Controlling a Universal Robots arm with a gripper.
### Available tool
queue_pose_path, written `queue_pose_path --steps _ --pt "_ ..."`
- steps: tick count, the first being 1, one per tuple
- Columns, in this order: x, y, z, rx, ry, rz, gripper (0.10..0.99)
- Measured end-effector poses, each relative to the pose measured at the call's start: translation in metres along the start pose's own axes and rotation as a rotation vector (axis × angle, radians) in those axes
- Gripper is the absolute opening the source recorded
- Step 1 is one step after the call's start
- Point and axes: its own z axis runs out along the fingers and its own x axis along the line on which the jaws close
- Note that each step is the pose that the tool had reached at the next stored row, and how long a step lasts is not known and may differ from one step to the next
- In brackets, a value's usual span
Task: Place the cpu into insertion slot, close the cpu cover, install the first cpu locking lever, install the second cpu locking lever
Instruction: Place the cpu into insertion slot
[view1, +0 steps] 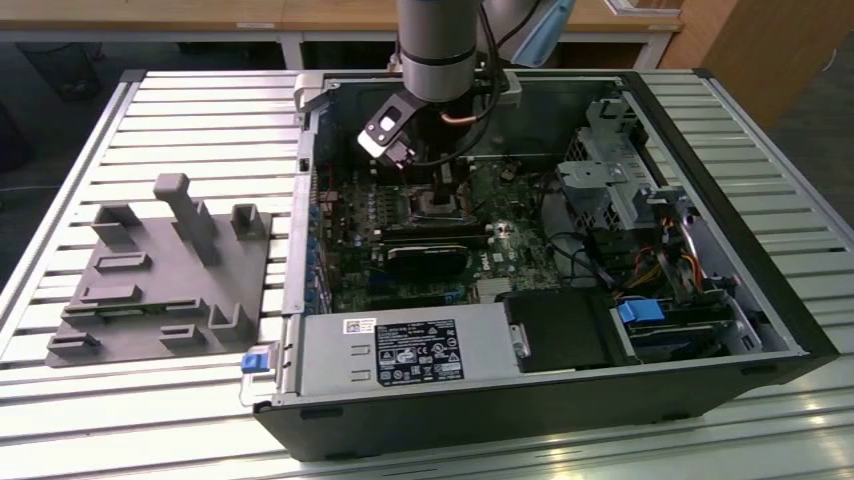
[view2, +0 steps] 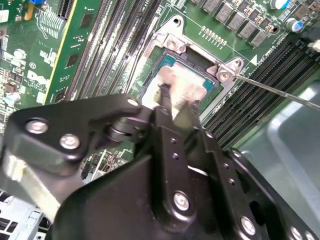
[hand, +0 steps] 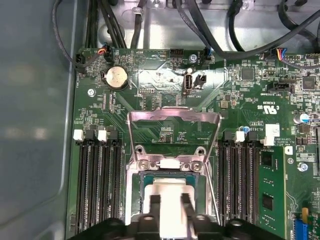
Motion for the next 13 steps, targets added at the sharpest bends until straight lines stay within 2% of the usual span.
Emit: queue_pose_path --steps 1,2,4,13 --pt "0.0 0.0 -0.0007 0.001 0.0 0.0 0.243" --pt "0.0 0.0001 -0.0015 0.001 0.0001 0.0 0.243" --pt "0.0 0.0004 -0.0031 0.002 0.0001 0.0 0.125" --pt "0.0001 0.0008 -0.0075 0.003 0.0002 0.0 0.106"
